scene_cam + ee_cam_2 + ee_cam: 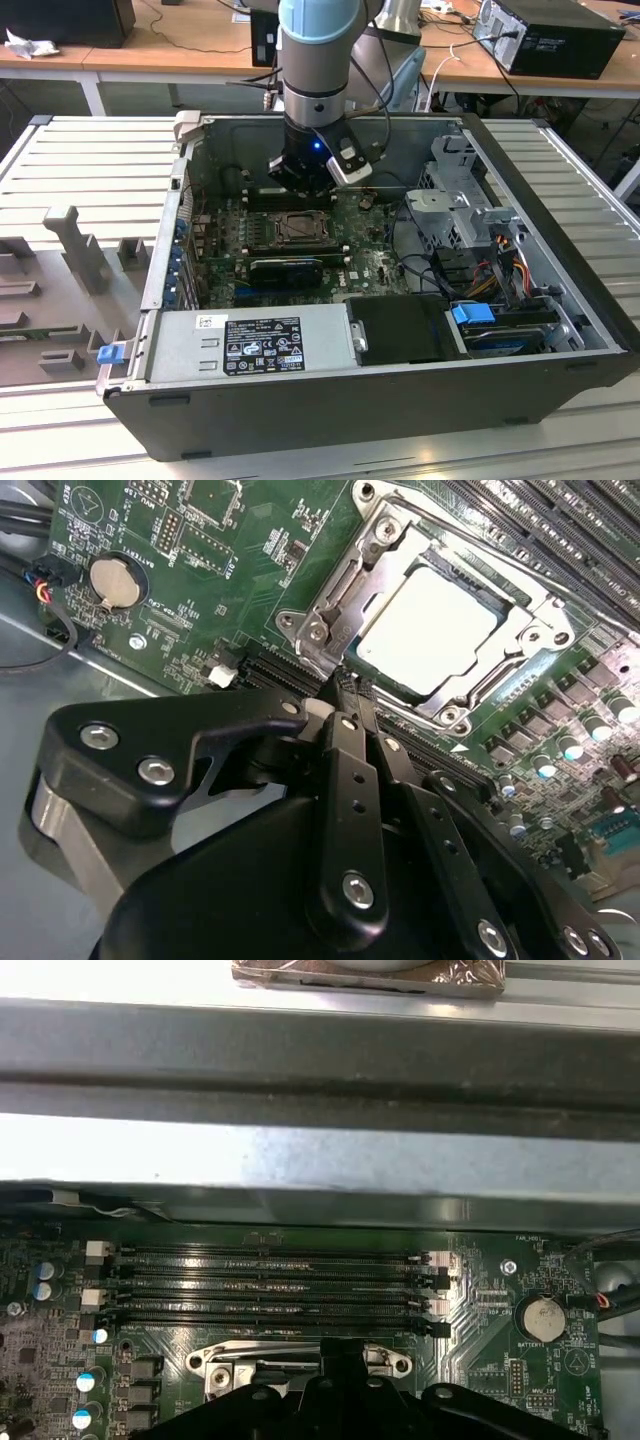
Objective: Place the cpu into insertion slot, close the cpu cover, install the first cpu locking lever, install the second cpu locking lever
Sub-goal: 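Install the second cpu locking lever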
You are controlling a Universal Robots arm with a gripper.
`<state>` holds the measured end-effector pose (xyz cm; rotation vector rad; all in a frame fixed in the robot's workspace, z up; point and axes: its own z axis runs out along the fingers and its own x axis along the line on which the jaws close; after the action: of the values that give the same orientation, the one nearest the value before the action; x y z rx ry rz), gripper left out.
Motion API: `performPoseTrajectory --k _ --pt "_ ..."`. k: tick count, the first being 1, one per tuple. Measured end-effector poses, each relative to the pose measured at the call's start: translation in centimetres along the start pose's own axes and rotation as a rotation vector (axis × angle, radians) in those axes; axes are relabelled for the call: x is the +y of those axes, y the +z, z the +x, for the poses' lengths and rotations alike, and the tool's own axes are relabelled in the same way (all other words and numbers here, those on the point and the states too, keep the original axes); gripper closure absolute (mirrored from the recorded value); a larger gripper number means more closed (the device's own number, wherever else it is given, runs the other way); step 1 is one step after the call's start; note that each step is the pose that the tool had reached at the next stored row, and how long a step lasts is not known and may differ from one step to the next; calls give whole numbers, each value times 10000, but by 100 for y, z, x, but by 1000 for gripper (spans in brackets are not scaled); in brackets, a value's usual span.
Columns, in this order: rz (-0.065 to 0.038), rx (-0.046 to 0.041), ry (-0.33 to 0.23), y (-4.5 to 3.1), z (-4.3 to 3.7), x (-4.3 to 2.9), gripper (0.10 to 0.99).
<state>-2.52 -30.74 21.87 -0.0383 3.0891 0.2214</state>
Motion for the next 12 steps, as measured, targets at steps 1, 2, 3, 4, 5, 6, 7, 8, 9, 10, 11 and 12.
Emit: performPoseTrajectory --k 1,2,3,4,5,6,7,8,9,10,11,12 --pt "0 0 0 -1 0 -6 980" --pt "-1 -1 1 -1 0 -9 980" --pt "0 -1 2 -2 1 -12 980" --pt "2 0 3 -4 1 -13 980" --pt "2 0 2 -16 0 -12 980" --pt "0 -1 1 -60 -2 -10 980" --pt "5 -1 1 -104 -4 -4 980" --pt "6 1 2 -148 -6 2 980" --pt "4 -1 1 -156 -7 1 980" --pt "3 -2 0 -158 -7 -10 980" --pt "4 -2 1 -163 -6 -43 980" --pt "6 -1 1 -167 -5 -66 980"
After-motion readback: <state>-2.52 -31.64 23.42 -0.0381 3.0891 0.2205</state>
